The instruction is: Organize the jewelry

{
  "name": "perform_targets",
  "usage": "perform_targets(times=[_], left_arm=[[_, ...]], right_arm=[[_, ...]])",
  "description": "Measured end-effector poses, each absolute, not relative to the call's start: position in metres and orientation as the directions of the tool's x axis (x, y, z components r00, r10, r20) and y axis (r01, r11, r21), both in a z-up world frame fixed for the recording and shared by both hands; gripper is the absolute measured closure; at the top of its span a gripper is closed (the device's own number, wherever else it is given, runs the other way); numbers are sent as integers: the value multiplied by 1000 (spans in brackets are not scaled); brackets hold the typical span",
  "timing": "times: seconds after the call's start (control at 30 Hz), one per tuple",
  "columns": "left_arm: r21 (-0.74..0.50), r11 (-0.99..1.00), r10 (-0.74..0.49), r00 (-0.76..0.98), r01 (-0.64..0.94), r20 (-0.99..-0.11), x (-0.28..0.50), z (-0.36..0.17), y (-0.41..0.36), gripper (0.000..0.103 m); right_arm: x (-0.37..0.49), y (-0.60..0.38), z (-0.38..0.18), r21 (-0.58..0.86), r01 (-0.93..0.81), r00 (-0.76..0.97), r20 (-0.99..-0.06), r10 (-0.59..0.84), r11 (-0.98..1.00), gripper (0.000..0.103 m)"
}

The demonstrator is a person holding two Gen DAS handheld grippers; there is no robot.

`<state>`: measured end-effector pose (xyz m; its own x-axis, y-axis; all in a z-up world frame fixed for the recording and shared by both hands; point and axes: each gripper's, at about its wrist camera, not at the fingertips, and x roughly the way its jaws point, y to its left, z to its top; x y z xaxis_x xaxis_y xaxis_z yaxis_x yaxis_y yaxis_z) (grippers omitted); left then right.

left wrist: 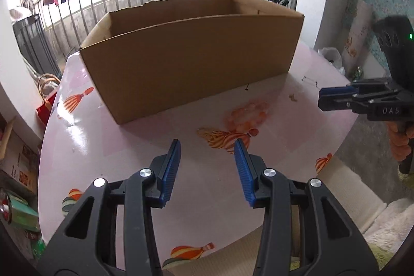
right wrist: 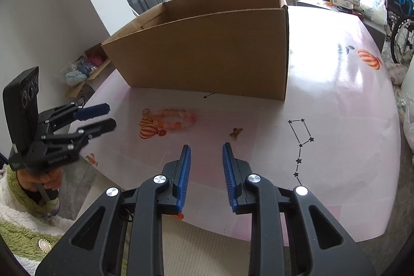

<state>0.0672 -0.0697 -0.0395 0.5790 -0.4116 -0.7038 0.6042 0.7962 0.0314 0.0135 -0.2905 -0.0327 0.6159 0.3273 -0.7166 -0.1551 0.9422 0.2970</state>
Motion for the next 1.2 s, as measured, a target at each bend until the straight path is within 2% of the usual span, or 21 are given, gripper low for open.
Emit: perform_targets(times=[0.23, 0.47, 0.9, 1.03, 1.2], left_arm=[[79, 773, -408, 588, 630, -698, 76, -45, -86, 64], [59, 767, -412, 562, 638, -717, 83, -51, -87, 86], [130, 734, -365, 548, 666, -752, 94, -66, -107, 86], [85, 743, -387, 530, 664, -755, 100, -67, -106, 86], [101, 741, -384, 542, 664, -748, 99, -68, -104, 92]], right_arm=[[25, -290, -41, 288, -144, 623, -717, 313, 947, 78], [33, -292, -47, 302, -130, 624, -715, 315, 944, 78], [38, -290, -54, 307, -131, 615, -720, 320, 943, 78], [38, -291, -54, 301, -130, 617, -721, 315, 945, 78], [36, -292, -55, 294, -124, 622, -722, 305, 948, 78]])
